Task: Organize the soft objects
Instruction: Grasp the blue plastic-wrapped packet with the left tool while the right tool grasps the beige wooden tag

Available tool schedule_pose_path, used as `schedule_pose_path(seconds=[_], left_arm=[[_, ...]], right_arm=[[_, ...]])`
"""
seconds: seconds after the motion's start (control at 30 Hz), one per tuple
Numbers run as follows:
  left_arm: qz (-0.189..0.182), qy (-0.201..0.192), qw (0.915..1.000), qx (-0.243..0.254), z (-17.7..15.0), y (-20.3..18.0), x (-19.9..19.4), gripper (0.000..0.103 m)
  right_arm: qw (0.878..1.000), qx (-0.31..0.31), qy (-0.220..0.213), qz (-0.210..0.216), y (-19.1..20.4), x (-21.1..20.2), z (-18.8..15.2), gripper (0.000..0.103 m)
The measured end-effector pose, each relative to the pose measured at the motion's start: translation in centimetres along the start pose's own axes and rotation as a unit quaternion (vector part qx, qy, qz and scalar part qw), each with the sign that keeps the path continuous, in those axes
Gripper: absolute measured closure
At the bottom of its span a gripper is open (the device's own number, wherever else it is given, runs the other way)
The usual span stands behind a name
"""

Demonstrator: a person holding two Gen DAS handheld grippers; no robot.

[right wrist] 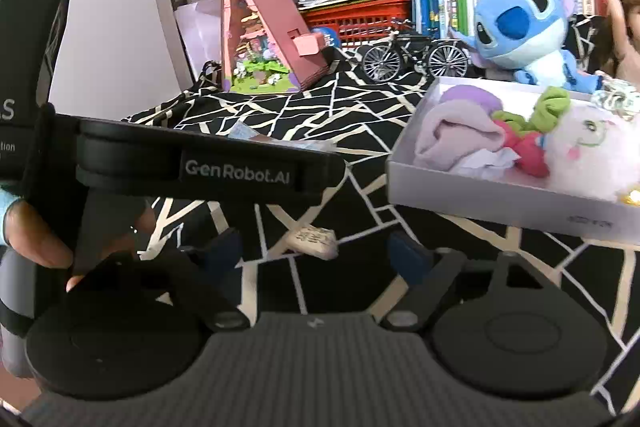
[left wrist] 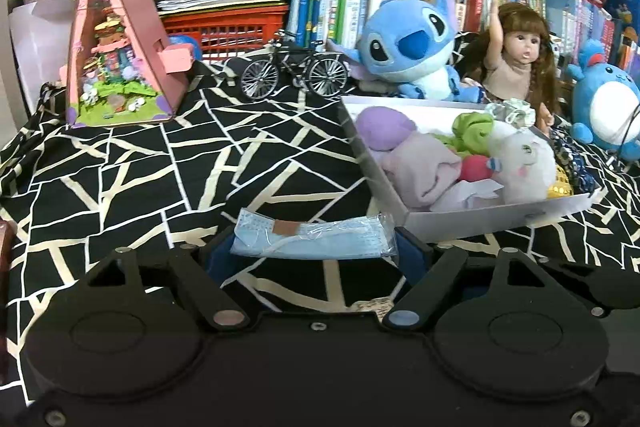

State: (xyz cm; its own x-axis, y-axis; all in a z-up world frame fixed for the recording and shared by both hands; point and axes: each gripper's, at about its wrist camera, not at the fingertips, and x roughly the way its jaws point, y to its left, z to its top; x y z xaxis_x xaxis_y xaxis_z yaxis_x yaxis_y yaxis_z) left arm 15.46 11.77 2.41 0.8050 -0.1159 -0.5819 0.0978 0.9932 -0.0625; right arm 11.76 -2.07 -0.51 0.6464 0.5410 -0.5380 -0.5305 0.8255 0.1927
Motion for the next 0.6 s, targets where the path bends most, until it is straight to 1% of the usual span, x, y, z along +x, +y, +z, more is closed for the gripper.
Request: schedule_pose_path(seconds=[0.13,0.17,0.2,0.3,0.43,0.5,0.6], left_arm=[[0.006,0.001,1.0,-0.007,-0.1,0.7,0.1,0.024],[0.007,0.001,0.9999,-0.008,0.0,0.8,0.2,0.024],[0.009,0.001,0.9999,-0.008,0.0,0.9,0.2,0.024],[0.011,0.002,0.9999,-0.009,0.0,1.0,0.3,0.024],[0.011,0.001,0.9999,-0.009,0.0,1.0,0.3,0.024],[0.011,0.003,0.9999,-0.009,0.0,1.1,0.4,0.024],[0.012,0.005,0.9999,-0.01,-0.2,1.1,0.4,0.024]], right_arm=[[1.0,-0.013,0.009,0.005,0.5,0.8,0.3,0.027],[1.0,-0.016,0.011,0.006,0.6,0.9,0.4,0.032],[1.0,-0.019,0.014,0.007,0.7,1.0,0.4,0.04],[0.999,-0.025,0.023,0.006,0.9,1.4,0.5,0.055],[0.999,-0.023,0.027,0.001,0.9,1.5,0.5,0.063],[0.999,-0.022,0.027,-0.004,0.9,1.4,0.5,0.07],[0.999,-0.017,0.026,-0.007,0.7,1.1,0.5,0.073]])
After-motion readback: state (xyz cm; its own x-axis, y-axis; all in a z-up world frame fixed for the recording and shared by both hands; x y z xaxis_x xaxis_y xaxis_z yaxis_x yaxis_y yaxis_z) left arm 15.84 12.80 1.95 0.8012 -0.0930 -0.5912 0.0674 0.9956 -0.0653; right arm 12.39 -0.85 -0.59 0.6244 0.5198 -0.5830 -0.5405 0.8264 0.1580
